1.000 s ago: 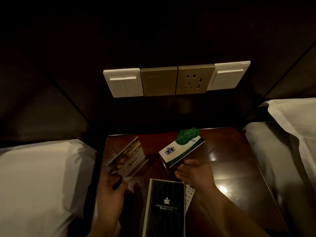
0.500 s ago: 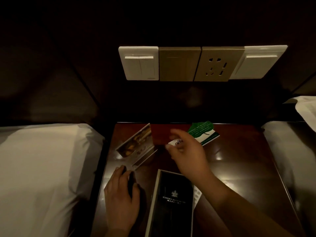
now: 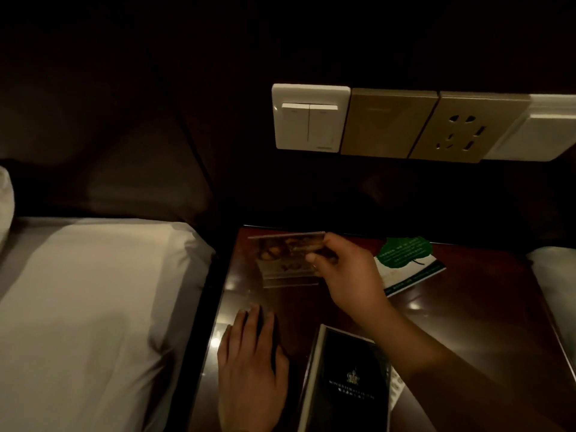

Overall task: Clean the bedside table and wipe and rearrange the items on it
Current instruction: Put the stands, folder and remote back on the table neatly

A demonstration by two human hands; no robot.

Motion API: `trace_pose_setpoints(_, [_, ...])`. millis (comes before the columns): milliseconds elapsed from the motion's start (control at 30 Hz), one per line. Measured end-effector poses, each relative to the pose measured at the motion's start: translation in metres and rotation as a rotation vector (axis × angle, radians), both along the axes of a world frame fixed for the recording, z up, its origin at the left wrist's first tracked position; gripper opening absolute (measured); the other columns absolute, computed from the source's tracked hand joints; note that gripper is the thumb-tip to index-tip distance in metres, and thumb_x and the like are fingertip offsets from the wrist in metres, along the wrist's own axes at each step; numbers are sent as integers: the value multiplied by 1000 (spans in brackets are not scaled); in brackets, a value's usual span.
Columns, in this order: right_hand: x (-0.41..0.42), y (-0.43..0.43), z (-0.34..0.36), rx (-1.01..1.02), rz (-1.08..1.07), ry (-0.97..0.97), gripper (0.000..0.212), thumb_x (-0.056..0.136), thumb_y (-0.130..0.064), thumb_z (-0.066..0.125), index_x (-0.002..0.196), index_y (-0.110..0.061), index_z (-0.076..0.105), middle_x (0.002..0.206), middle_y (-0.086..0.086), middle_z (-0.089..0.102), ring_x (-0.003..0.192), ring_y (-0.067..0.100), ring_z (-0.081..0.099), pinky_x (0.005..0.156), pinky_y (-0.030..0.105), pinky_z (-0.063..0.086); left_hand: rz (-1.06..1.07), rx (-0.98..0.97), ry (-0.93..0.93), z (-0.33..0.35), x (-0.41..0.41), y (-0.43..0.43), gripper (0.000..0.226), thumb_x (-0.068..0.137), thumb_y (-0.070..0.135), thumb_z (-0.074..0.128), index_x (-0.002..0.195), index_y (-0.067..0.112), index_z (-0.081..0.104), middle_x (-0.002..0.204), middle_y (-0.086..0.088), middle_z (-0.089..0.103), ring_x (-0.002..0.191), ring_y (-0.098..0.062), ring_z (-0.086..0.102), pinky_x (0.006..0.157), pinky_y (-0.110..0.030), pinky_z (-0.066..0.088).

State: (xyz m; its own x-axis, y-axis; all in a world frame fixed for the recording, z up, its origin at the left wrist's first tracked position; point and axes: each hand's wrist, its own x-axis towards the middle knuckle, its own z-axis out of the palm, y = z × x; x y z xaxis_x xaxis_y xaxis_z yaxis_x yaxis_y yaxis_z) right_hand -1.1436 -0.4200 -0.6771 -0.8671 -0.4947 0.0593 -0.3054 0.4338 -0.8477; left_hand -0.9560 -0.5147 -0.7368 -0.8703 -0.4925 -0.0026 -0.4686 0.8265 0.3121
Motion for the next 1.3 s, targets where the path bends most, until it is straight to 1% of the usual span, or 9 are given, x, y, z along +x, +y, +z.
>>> trace_pose_setpoints(267, [-10, -19, -7, -8, -52, 5, 18, 95, -22, 60, 112, -17, 62, 93, 12, 70, 80, 28, 67, 70, 51, 57, -34, -93, -204, 0, -8, 4, 63, 92, 49, 35, 148, 21, 45, 156, -11, 39, 146, -30, 33, 117, -51, 17])
trace_pose_setpoints(633, [-13, -21, -4, -36, -47, -3, 15, 95, -19, 60, 110, -20, 63, 98, -5, 67, 88, 11, 66, 78, 44, 59, -33, -75, -149, -2, -5, 1, 58, 93, 43, 35, 144, 22, 51, 155, -8, 42, 146, -27, 34, 115, -49, 18])
trace_pose_setpoints(700, [-13, -22, -4, -17, -54, 2, 14, 95, -22, 61, 109, -20, 62, 90, -8, 66, 82, 4, 65, 74, 38, 59, -28, -69, -148, -2, -5, 0, 57, 93, 43, 35, 144, 22, 51, 155, -8, 43, 146, -27, 34, 116, -48, 18])
trace_pose_setpoints(767, [-10, -21, -2, 47, -58, 40, 20, 93, -26, 64, 113, -23, 60, 79, -17, 59, 73, -7, 60, 62, 18, 49, -19, -64, -144, -3, -5, 0, 57, 94, 43, 33, 144, 23, 50, 155, -7, 42, 146, -26, 33, 116, -48, 17])
trace_pose_setpoints(867, [-9, -9, 1, 152, -47, 66, 40, 90, -26, 67, 129, -25, 54, 94, -10, 62, 67, -5, 55, 59, 9, 37, -18, -59, -130, -4, -4, 1, 56, 94, 43, 32, 144, 23, 50, 155, -7, 42, 147, -26, 32, 117, -48, 17])
trace_pose_setpoints(1000, [-27, 41, 15, 328, -133, 230, 41, 90, -17, 66, 130, -17, 58, 117, 7, 64, 94, 18, 63, 77, 28, 50, -7, -35, -123, -5, -3, 0, 58, 95, 44, 27, 147, 25, 46, 159, -4, 36, 150, -23, 25, 121, -49, 20])
trace_pose_setpoints(1133, [-57, 99, 23, 801, -234, 405, 44, 86, -26, 68, 125, -6, 60, 117, 20, 63, 111, 40, 51, 90, 47, 47, -19, -53, -113, -7, -3, 1, 57, 95, 42, 29, 144, 23, 49, 157, -7, 39, 148, -25, 30, 119, -46, 17])
trace_pose_setpoints(1200, [-68, 111, 19, 945, -264, 244, 48, 87, -36, 66, 122, -4, 58, 115, 23, 62, 109, 45, 52, 87, 47, 49, -17, -66, -120, -7, -2, 1, 57, 95, 42, 29, 145, 23, 49, 157, -7, 39, 147, -25, 30, 119, -46, 17])
trace_pose_setpoints(1300, [-76, 113, 11, 851, -276, -12, 45, 89, -36, 65, 121, -5, 57, 113, 22, 64, 105, 42, 59, 84, 47, 52, -14, -77, -127, -7, -2, 1, 57, 95, 43, 29, 145, 24, 49, 157, -6, 39, 147, -25, 30, 119, -49, 24])
